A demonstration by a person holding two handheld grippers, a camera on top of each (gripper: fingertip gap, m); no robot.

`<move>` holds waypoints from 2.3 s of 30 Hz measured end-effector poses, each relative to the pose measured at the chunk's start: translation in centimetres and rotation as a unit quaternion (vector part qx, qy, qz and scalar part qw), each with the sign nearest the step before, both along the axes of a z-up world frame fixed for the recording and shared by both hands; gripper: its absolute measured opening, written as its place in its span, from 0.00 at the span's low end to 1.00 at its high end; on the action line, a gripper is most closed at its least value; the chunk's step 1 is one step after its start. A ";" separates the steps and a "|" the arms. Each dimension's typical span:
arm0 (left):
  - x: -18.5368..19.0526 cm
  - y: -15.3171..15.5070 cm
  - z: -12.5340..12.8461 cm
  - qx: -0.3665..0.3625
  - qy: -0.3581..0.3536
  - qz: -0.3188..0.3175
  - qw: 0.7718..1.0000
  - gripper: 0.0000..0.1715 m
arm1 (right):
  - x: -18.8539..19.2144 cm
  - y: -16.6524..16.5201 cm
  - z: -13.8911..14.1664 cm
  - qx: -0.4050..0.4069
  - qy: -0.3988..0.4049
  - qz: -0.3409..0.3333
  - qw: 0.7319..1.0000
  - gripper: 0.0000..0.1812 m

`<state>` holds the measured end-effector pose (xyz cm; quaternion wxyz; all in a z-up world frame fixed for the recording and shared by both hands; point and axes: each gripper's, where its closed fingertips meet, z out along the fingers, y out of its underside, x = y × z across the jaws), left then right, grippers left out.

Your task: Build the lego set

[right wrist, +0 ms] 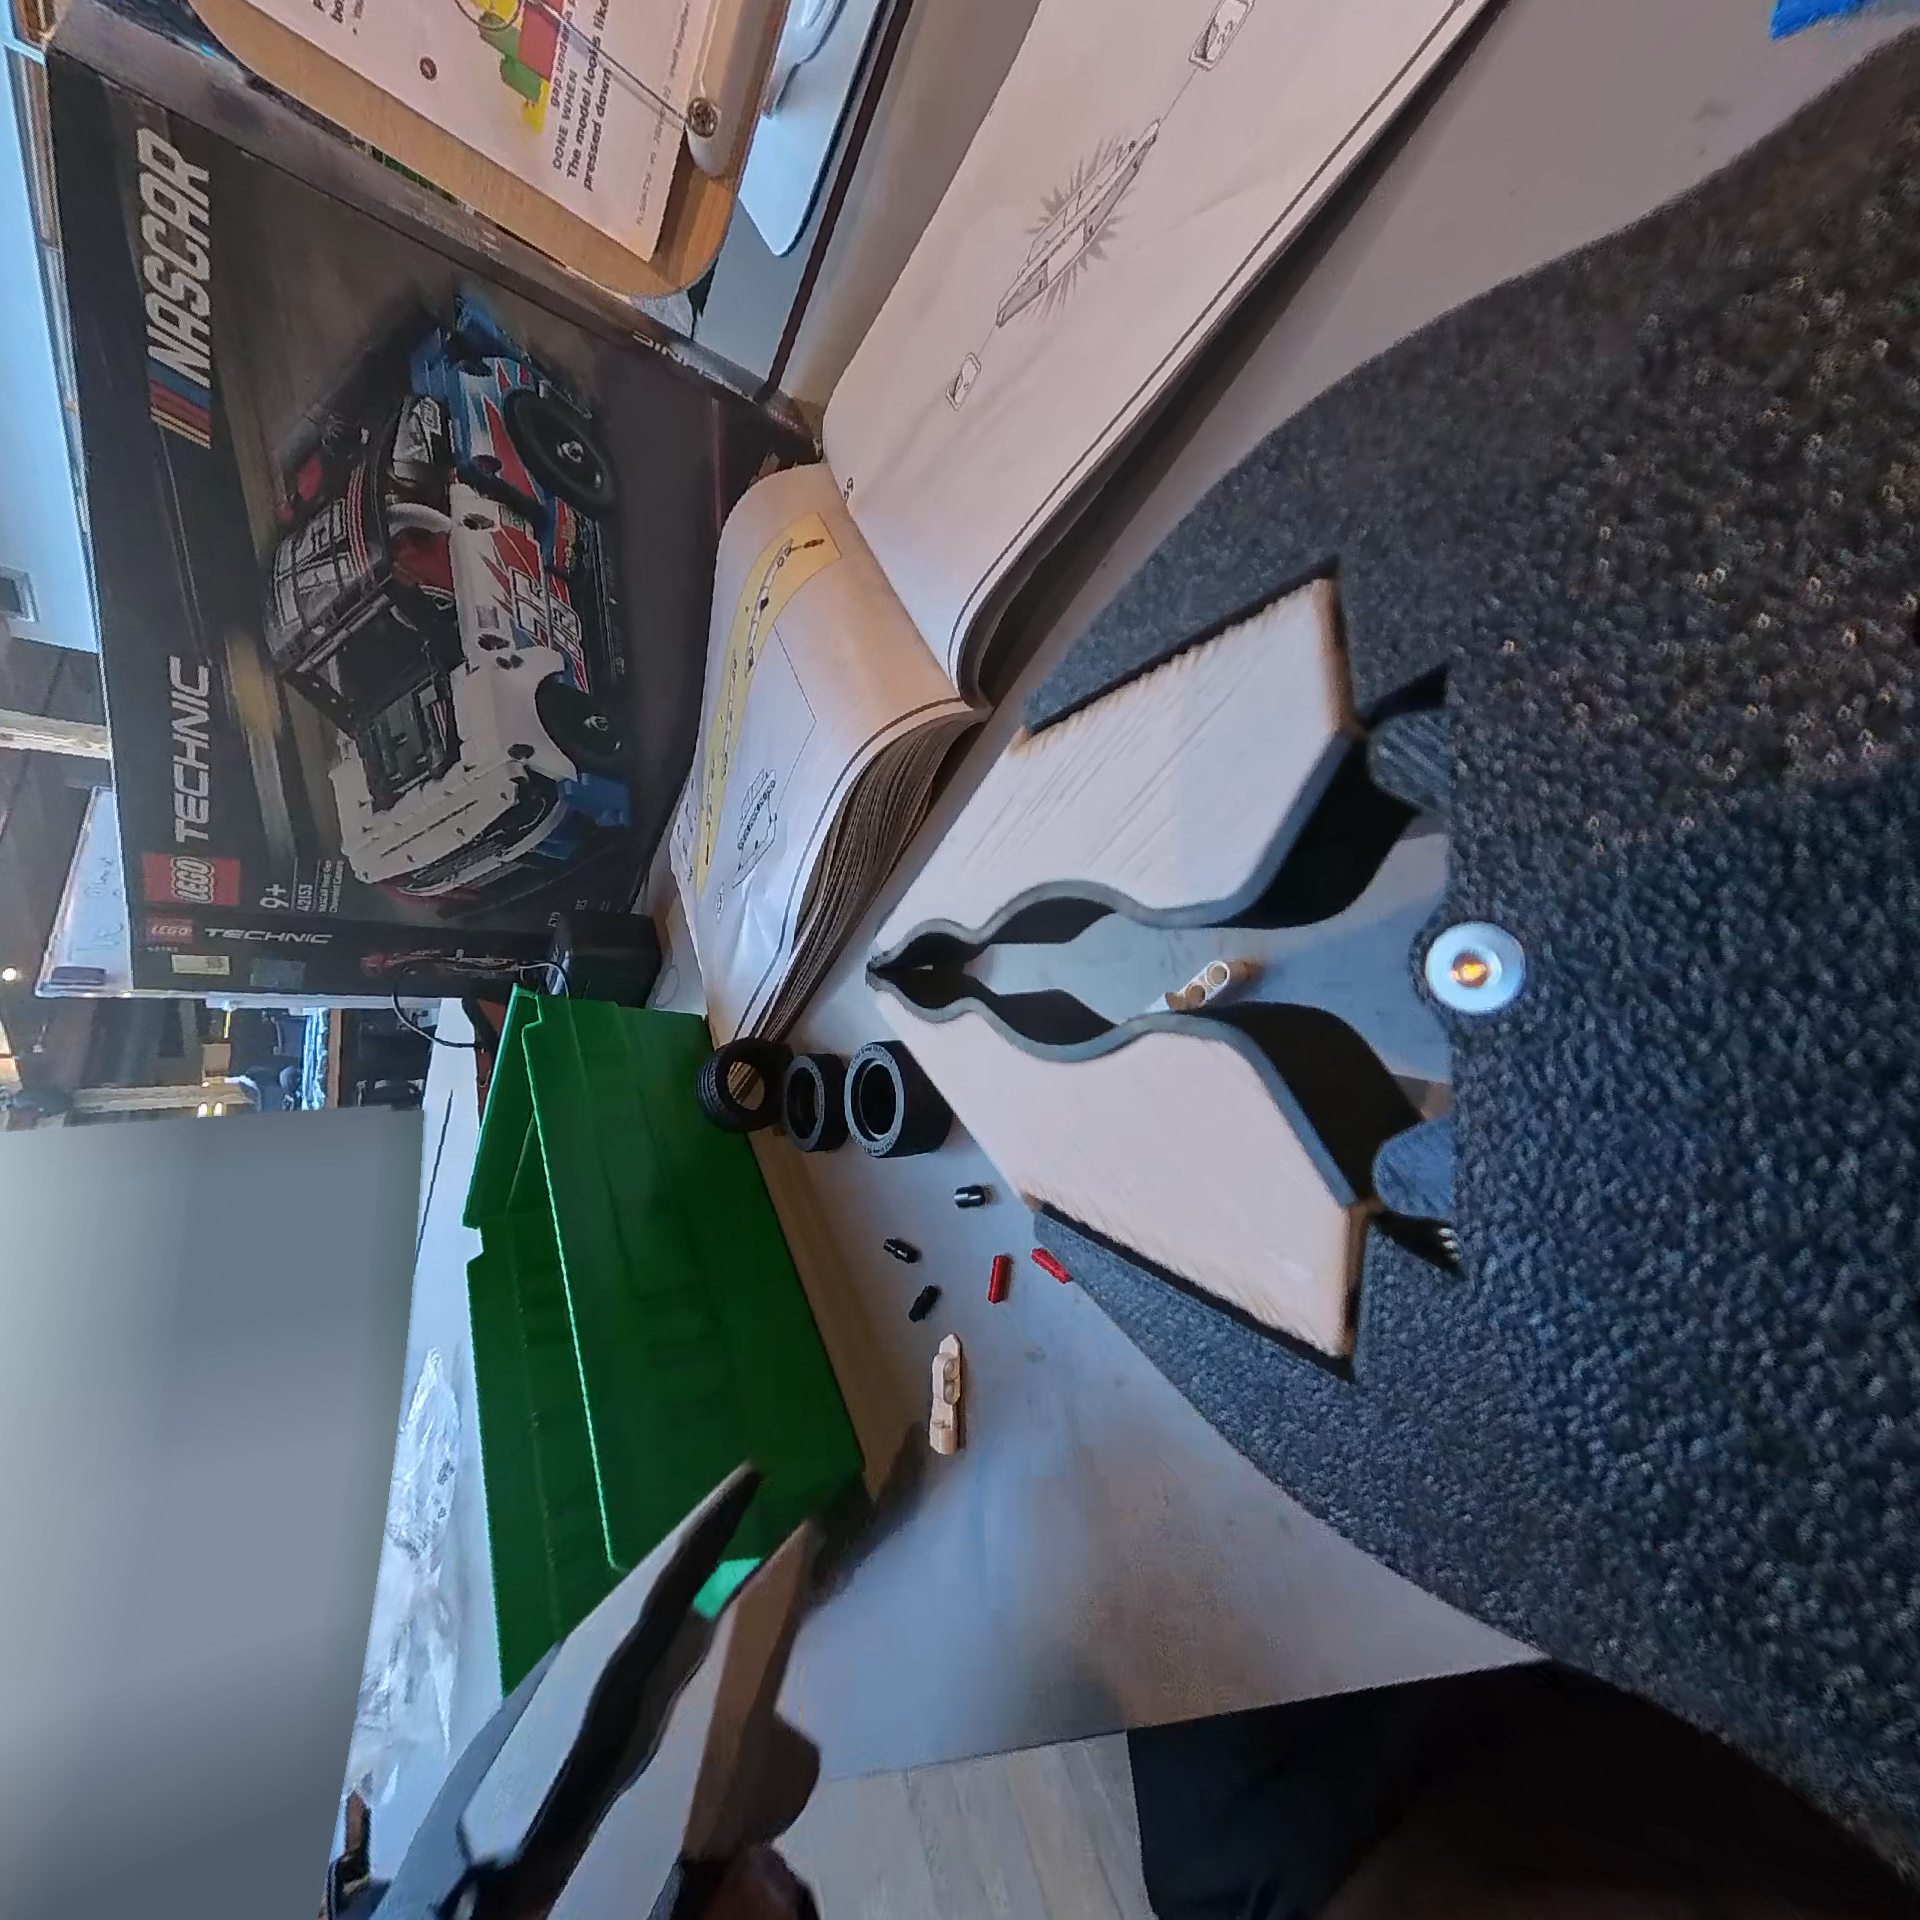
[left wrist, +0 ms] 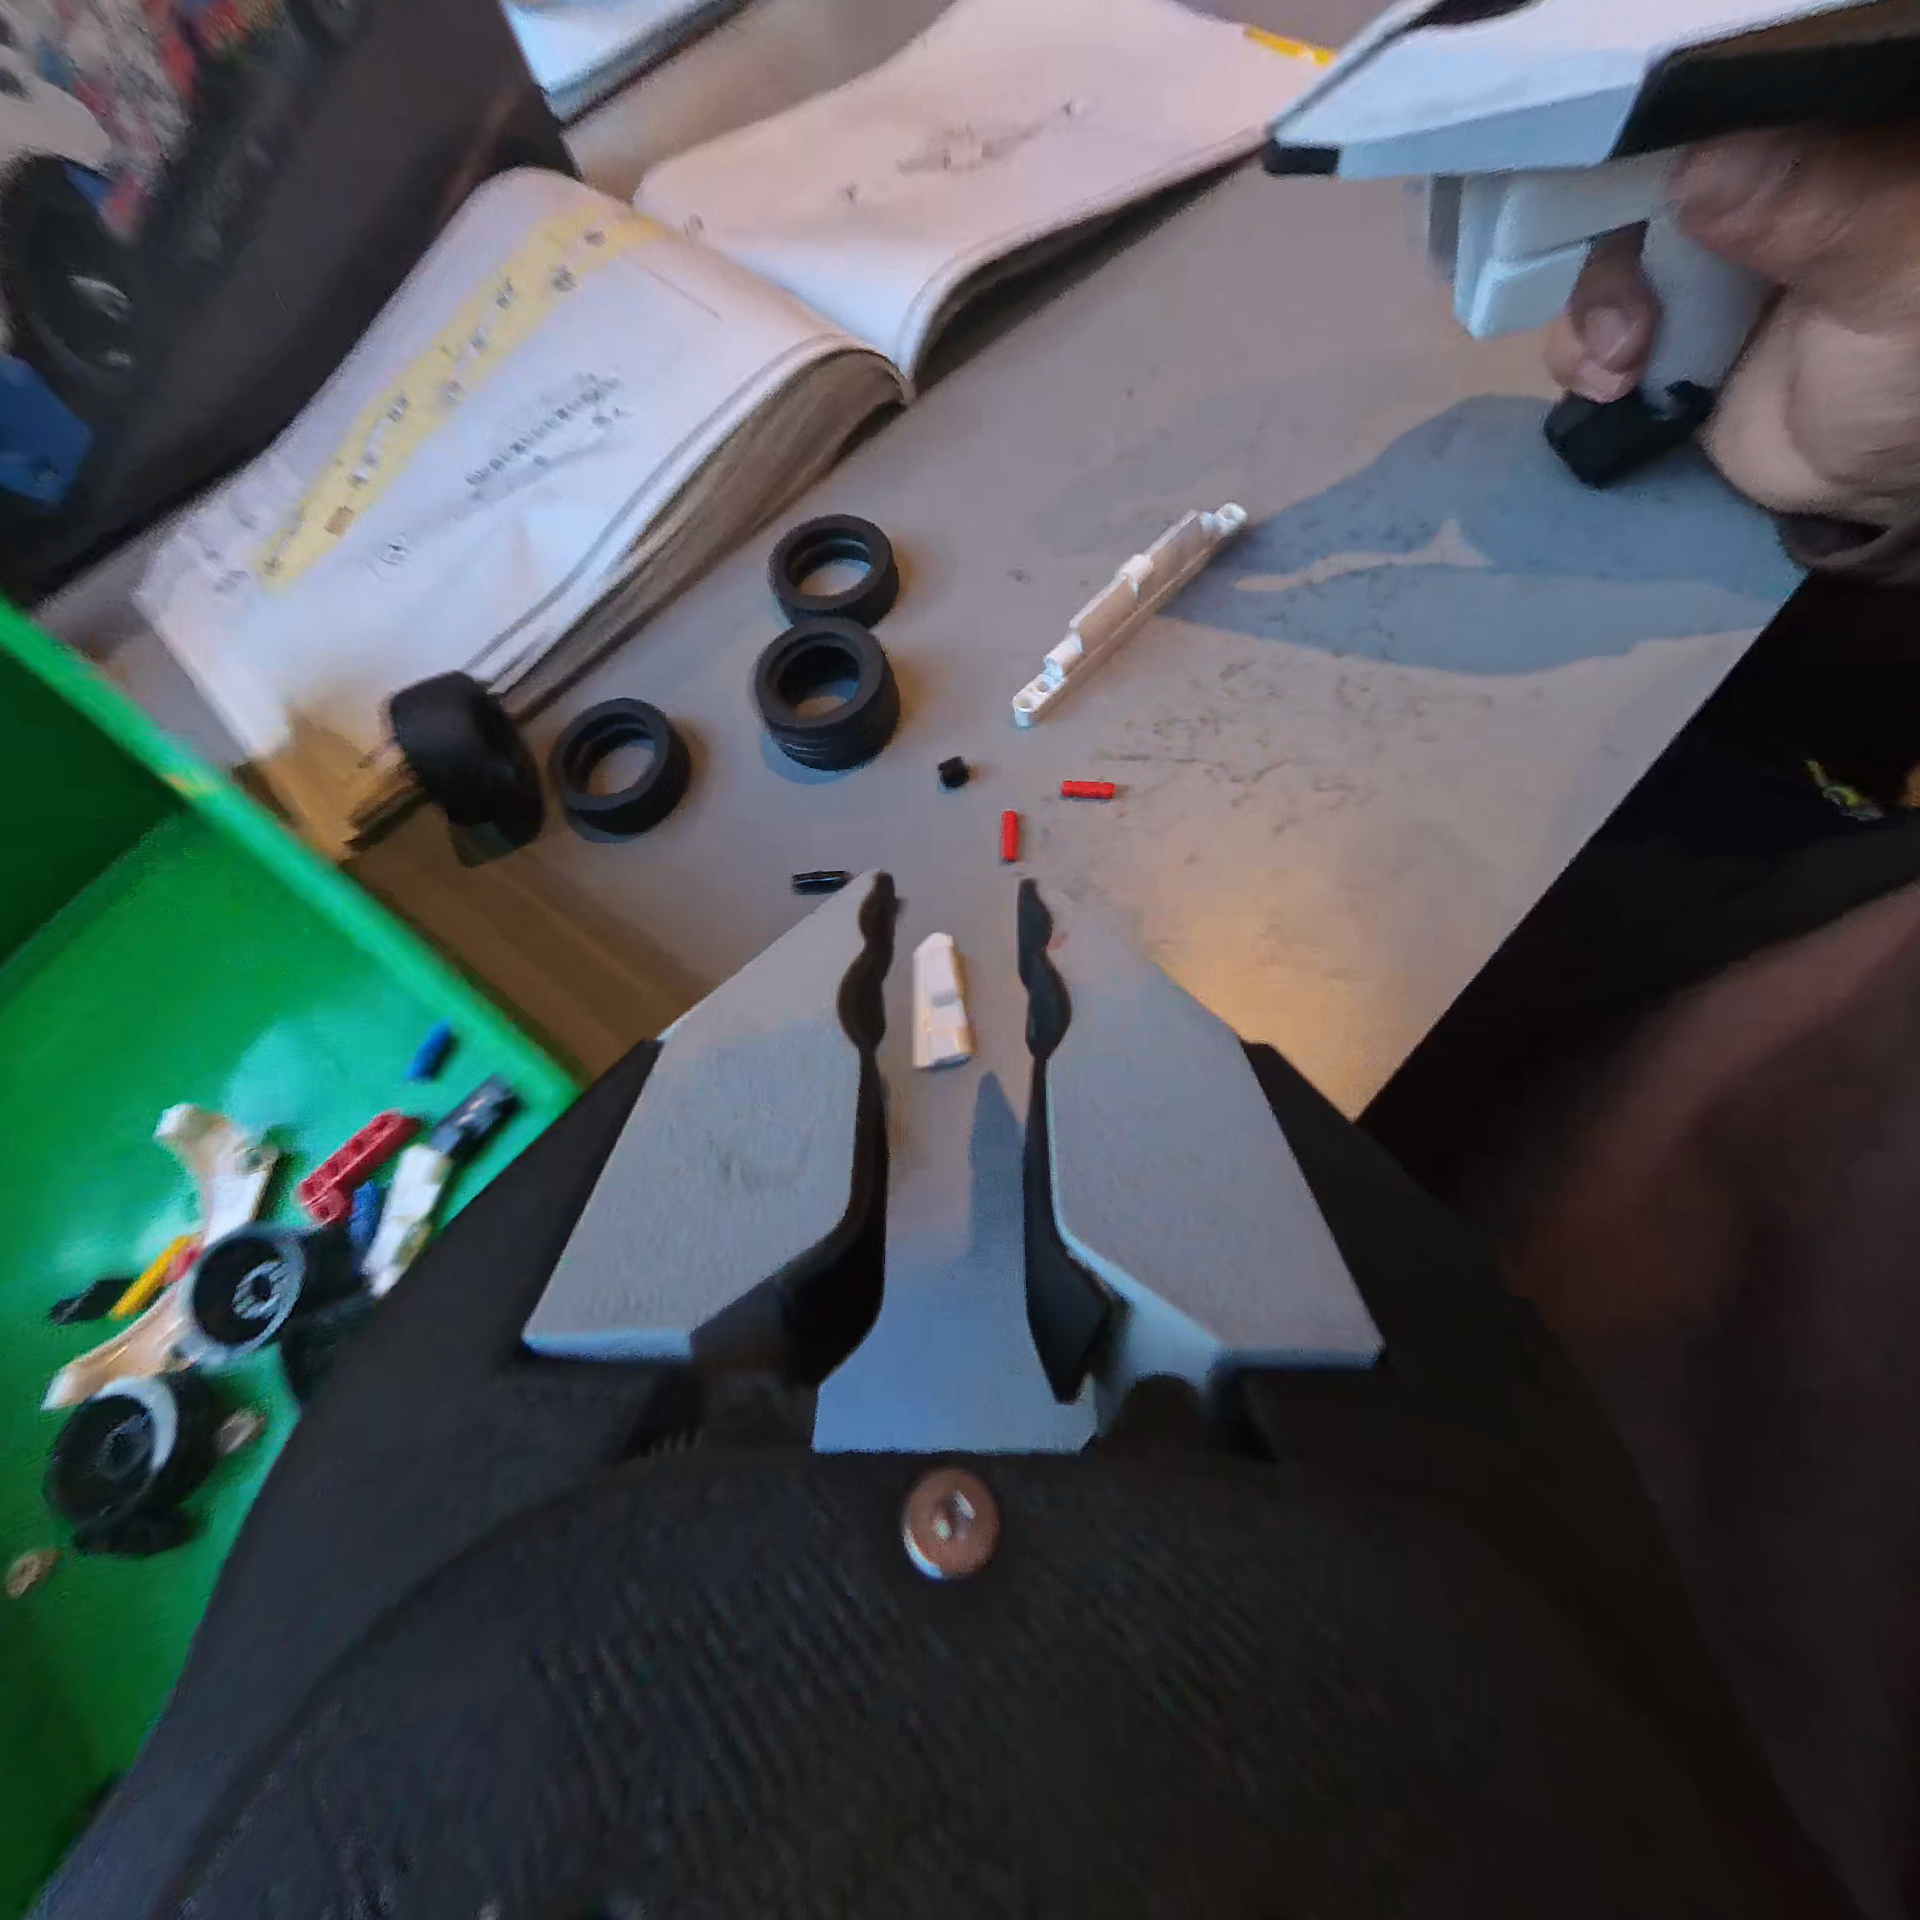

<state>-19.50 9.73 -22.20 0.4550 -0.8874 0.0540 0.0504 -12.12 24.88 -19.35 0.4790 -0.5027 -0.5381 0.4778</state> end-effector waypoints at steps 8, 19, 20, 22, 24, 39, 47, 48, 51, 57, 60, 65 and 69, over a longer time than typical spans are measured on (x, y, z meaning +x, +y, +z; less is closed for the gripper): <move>-8.7 -5.7 5.2 0.131 -0.021 0.141 0.981 0.18 | -0.3 0.5 -0.4 0.011 -0.012 -0.018 1.000 0.00; -13.2 -8.0 4.8 0.116 0.020 0.176 0.977 0.16 | -1.0 0.6 -1.1 0.040 -0.037 -0.034 0.998 0.00; -14.2 -8.9 5.1 0.117 0.035 0.196 0.973 0.13 | -1.0 0.6 -1.2 0.040 -0.038 -0.035 0.998 0.00; -16.7 -10.8 6.2 0.127 0.055 0.249 0.959 0.02 | -1.1 0.7 -1.3 0.040 -0.041 -0.036 0.998 0.00; -18.0 -11.7 6.7 0.130 0.038 0.263 0.955 0.03 | -1.2 0.8 -1.4 0.041 -0.044 -0.037 0.998 0.00; -16.6 -8.0 1.4 0.085 -0.006 0.202 0.976 0.04 | -2.3 0.0 -2.6 0.085 -0.081 -0.031 0.993 0.01; -18.5 -7.8 -1.0 0.068 -0.037 0.217 0.973 0.04 | -6.4 -3.5 -4.9 0.067 -0.169 0.062 0.981 0.04; -18.7 -7.6 -0.8 0.074 -0.038 0.216 0.973 0.05 | -6.9 -3.8 -5.4 0.055 -0.187 0.074 0.978 0.05; -19.3 -7.2 -0.6 0.084 -0.038 0.213 0.973 0.06 | -7.8 -4.4 -7.0 0.025 -0.248 0.098 0.963 0.07; -18.8 -6.9 -0.4 0.087 -0.038 0.202 0.975 0.06 | -8.6 -5.3 -9.3 0.043 -0.319 0.128 0.938 0.09; -18.4 -7.3 0.0 0.091 -0.029 0.200 0.975 0.06 | -9.2 -4.9 -9.2 0.043 -0.321 0.119 0.939 0.09; -17.6 -7.7 0.3 0.098 -0.036 0.196 0.975 0.06 | -10.0 -4.9 -10.1 0.077 -0.339 0.132 0.928 0.08; -17.1 -8.2 0.2 0.100 -0.044 0.195 0.975 0.06 | -9.8 -4.8 -10.1 0.083 -0.357 0.133 0.921 0.04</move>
